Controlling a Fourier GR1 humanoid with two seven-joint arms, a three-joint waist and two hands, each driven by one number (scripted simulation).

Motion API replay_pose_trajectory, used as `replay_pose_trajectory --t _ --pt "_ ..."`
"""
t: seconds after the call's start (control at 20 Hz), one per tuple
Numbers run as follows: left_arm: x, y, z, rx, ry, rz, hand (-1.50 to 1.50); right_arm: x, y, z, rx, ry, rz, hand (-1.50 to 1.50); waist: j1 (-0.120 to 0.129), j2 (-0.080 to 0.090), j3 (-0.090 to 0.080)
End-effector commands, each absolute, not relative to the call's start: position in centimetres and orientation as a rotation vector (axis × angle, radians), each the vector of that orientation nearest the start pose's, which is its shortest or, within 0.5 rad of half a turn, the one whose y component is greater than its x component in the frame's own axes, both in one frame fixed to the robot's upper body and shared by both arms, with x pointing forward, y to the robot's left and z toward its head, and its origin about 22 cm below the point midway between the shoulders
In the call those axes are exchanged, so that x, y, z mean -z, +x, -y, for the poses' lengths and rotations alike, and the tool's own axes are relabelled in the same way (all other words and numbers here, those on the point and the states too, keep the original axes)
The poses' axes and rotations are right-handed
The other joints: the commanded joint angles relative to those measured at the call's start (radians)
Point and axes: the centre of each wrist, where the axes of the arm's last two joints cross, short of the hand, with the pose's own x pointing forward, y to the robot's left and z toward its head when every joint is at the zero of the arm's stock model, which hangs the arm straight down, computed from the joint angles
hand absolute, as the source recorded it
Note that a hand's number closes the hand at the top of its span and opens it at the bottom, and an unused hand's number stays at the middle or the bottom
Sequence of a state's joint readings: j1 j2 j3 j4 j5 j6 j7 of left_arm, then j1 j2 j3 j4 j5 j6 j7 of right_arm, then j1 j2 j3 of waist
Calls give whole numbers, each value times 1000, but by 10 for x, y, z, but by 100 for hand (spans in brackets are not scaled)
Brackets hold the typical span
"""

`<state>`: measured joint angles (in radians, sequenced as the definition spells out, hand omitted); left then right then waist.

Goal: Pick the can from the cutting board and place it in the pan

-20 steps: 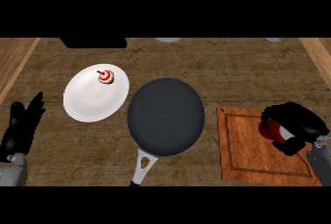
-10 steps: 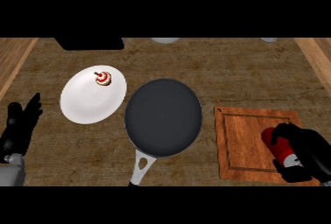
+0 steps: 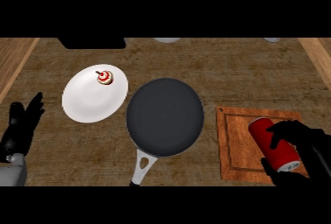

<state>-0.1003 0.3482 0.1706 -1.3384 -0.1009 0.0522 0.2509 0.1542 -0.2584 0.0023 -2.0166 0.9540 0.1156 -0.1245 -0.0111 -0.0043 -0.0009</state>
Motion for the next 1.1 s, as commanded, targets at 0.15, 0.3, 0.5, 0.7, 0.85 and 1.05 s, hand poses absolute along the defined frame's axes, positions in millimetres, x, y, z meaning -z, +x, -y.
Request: replay_pose_trajectory --t 0.15,0.3,0.5,0.7,0.85,1.05 --pt "-9 265 -332 70 480 1210 0 -105 206 219 -959 -868 1738 150 14 4 1" --pt "-3 265 -351 101 497 1208 0 -109 242 184 -894 -834 1747 150 21 7 0" --pt "-4 273 -349 115 507 1209 0 -113 270 159 -853 -757 1732 150 19 7 1" --pt "0 275 -344 113 488 1212 0 -90 291 123 -795 -701 1708 150 25 9 1" --pt "4 266 -347 121 468 1206 0 -93 332 123 -788 -671 1664 150 31 9 1" --pt "-2 263 -348 114 487 1199 0 -68 349 93 -824 -676 1608 150 35 8 1"
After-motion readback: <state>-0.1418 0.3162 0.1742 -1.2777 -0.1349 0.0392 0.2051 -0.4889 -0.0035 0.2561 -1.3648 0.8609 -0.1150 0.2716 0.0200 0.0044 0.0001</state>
